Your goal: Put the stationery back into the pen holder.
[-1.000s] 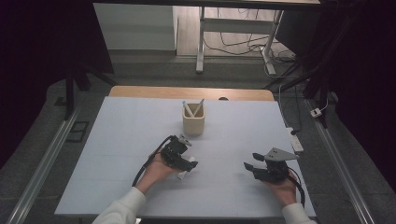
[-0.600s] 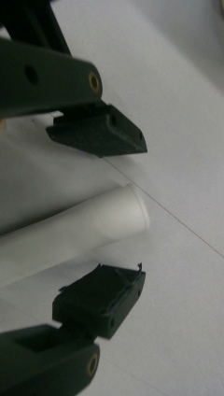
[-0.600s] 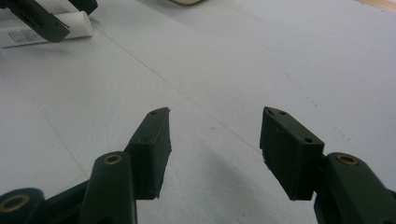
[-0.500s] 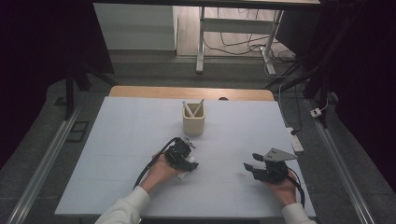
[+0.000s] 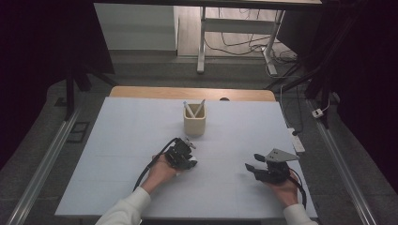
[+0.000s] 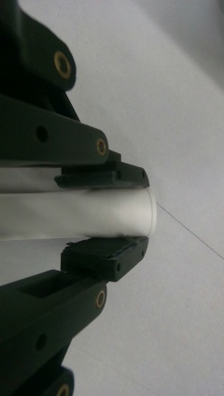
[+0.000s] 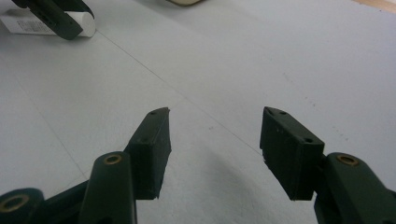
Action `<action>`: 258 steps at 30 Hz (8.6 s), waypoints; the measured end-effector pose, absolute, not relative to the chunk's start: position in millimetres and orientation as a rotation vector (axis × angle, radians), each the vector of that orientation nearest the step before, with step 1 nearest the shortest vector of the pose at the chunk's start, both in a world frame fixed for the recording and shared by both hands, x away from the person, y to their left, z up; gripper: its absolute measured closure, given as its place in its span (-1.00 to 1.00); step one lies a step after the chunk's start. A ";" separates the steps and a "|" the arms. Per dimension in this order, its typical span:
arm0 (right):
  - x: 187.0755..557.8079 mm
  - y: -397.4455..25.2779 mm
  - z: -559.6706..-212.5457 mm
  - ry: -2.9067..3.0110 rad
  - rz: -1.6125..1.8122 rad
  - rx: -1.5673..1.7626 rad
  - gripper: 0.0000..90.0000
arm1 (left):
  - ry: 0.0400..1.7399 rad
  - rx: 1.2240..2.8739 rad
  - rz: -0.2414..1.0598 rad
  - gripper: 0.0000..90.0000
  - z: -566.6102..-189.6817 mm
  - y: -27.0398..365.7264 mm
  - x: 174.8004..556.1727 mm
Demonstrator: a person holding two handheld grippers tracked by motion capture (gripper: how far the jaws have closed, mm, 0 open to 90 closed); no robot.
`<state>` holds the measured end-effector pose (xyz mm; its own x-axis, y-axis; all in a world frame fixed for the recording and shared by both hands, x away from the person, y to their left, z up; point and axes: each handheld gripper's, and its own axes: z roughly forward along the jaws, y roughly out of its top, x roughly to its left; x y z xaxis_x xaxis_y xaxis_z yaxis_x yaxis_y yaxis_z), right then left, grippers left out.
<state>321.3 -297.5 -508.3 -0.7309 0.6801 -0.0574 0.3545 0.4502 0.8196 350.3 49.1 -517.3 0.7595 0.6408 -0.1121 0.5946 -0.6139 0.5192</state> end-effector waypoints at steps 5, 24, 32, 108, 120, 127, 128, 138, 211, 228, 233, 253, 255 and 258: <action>321.2 -297.8 -507.9 2.325 1.180 0.875 -0.05 | 0.920 2.414 0.119 0.46 -517.4 49.4 349.8; 321.6 -298.1 -508.4 2.324 1.176 0.879 -0.05 | 0.843 2.308 0.142 0.46 -497.5 60.1 342.3; 321.9 -298.2 -508.9 2.326 1.176 0.879 -0.06 | 0.803 2.266 0.159 0.46 -488.0 65.6 339.4; 321.4 -309.8 -503.7 2.281 1.209 0.901 -0.07 | 0.807 1.867 0.344 0.46 -397.2 104.0 379.3; 321.7 -310.5 -504.0 2.280 1.208 0.904 -0.07 | 0.837 1.827 0.334 0.46 -390.2 104.2 398.3; 321.7 -310.6 -504.1 2.280 1.212 0.904 -0.07 | 0.862 1.805 0.329 0.46 -389.6 105.3 409.3; 321.8 -310.7 -504.2 2.280 1.213 0.904 -0.07 | 0.860 1.809 0.332 0.46 -389.7 104.3 410.8; 322.3 -310.8 -506.0 2.285 1.203 0.910 -0.07 | 0.832 1.837 0.373 0.46 -381.2 94.1 426.7; 321.9 -316.6 -504.7 2.279 1.244 0.920 -0.08 | 0.783 1.965 0.380 -0.06 -421.2 103.5 404.1; 316.2 -317.7 -506.8 2.292 1.246 0.903 -0.10 | 0.801 1.958 0.374 -0.18 -437.2 157.2 332.6; 315.8 -318.2 -506.7 2.294 1.235 0.903 -0.10 | 0.804 1.974 0.378 -0.19 -442.9 170.9 314.9; 313.3 -321.3 -506.7 2.295 1.216 0.887 -0.10 | 0.888 1.986 0.375 -0.21 -474.4 214.6 274.7; 313.2 -322.4 -506.7 2.291 1.222 0.888 -0.10 | 0.897 1.988 0.368 -0.21 -478.7 217.0 272.4; 312.9 -323.3 -506.4 2.286 1.216 0.886 -0.10 | 0.911 1.991 0.360 -0.21 -484.4 219.7 270.0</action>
